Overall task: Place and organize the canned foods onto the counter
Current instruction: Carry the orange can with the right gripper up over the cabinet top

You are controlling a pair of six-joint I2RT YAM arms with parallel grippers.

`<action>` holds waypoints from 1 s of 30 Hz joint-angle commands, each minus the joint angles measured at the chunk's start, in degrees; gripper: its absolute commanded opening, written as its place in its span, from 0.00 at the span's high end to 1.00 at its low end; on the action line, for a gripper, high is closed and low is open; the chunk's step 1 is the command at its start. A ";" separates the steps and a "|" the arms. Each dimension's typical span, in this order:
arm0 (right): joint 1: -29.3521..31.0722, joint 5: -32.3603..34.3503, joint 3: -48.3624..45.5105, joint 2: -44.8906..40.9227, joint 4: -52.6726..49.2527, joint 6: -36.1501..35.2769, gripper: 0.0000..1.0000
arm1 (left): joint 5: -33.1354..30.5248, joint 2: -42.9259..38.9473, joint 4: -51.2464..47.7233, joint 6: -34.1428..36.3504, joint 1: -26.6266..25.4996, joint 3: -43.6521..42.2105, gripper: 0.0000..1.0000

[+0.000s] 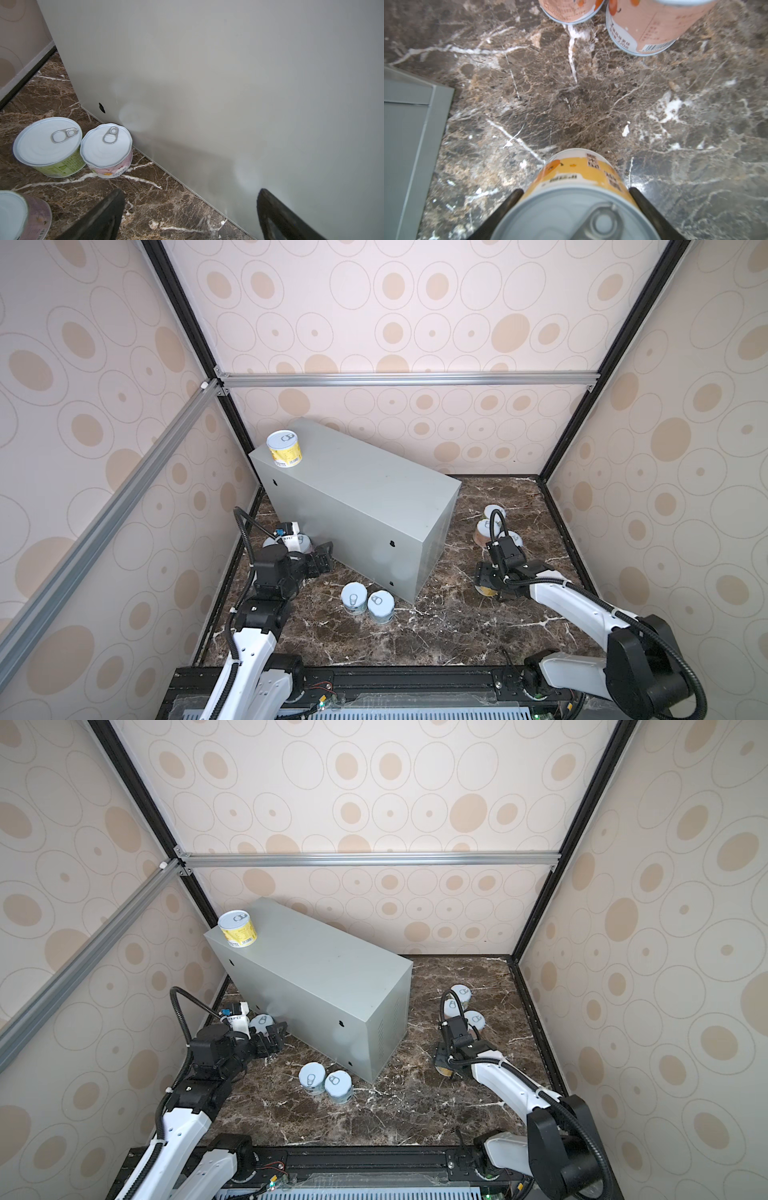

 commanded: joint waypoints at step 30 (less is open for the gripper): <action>1.75 -15.10 43.75 -10.80 -38.03 -12.14 0.49 | 2.71 -3.85 -9.07 1.35 -1.70 20.19 0.01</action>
